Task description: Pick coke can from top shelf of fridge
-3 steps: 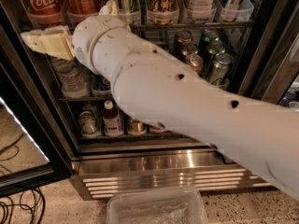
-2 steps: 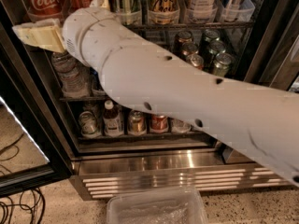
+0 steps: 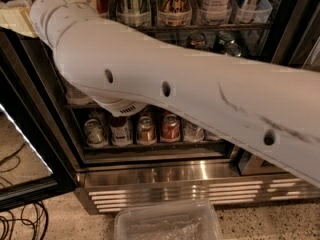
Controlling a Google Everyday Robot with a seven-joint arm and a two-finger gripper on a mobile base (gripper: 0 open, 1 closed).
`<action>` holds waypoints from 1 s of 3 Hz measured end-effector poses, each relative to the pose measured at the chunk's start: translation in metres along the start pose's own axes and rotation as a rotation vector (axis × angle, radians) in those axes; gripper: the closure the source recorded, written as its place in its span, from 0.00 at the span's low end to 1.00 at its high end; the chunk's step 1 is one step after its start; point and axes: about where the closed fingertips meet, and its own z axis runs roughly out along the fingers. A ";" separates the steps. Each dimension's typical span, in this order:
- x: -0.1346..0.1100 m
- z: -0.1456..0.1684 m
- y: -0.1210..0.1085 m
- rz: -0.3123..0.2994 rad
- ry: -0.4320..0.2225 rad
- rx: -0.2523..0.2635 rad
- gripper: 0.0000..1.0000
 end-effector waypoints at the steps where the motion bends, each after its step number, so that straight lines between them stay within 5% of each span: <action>1: 0.000 0.000 0.000 0.000 0.000 0.000 0.00; 3: 0.003 0.007 0.034 -0.061 0.044 -0.006 0.06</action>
Offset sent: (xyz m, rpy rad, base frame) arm -0.0035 0.0358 -0.0107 -0.0768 0.0228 0.0259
